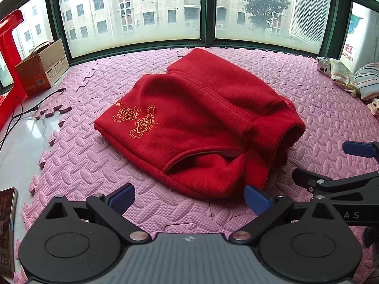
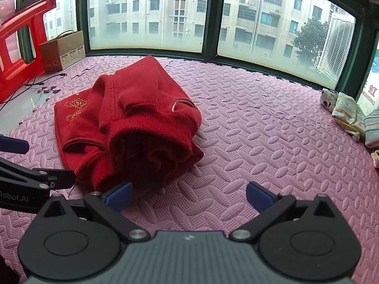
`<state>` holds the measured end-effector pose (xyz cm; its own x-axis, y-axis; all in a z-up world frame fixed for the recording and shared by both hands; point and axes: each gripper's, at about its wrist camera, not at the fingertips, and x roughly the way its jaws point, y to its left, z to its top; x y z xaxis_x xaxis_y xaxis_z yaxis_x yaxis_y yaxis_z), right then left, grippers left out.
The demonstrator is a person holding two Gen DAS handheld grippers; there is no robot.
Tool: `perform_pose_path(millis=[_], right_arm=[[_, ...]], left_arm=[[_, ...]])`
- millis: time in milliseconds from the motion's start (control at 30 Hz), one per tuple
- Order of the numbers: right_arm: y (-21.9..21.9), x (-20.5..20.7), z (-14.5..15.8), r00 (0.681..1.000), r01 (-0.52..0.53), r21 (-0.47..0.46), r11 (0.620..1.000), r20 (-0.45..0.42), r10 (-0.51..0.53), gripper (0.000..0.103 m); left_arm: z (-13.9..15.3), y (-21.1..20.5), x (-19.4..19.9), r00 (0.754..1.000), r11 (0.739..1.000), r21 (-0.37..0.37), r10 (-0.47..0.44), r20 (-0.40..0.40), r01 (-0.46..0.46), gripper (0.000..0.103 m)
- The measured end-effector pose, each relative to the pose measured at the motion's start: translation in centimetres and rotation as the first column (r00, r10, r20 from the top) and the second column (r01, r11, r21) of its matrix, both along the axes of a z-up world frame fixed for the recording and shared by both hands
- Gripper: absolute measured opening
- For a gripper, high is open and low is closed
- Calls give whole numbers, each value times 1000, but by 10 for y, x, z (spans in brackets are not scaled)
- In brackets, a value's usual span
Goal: Fold clothes
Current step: 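Grasp the hoodie hem with the left gripper while the right gripper grasps the hem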
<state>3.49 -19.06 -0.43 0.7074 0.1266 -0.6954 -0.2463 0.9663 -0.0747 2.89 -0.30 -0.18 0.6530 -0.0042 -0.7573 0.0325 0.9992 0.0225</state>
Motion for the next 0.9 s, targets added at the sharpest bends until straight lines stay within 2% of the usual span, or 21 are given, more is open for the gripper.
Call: perform_pose_path(millis=[100,300,467,600,633,733,900], right_arm=[[-3,7,3,1000,2,12,1000,4,-2,101],[-2,21,6,1000,-20,30,999,7,19,93],[-2,34,3,999,-34,65,997,-9,35,83],[-2,40,4,999,-52,90,995,-8,53,67],[-2,40,6,998,-59,99,993,-4,59,66],[-1,39,11,997,-79,107,991,13,78,66],[-3,38,21,994,-105,147,984,23,103,66]], left_arm=[[0,-2,4,1000,1000,-1,-13,1,13,95],[-5,-6,12,998,998,-8,-62,-8,62,74],[-8,-9,17,992,991,-29,-128,-4,128,49],[-8,-11,19,982,981,-42,-188,7,188,20],[-7,-11,19,981,980,-44,-195,10,196,16],[-3,-7,18,978,977,-48,-207,23,208,8],[7,2,14,977,977,-40,-205,49,207,6]])
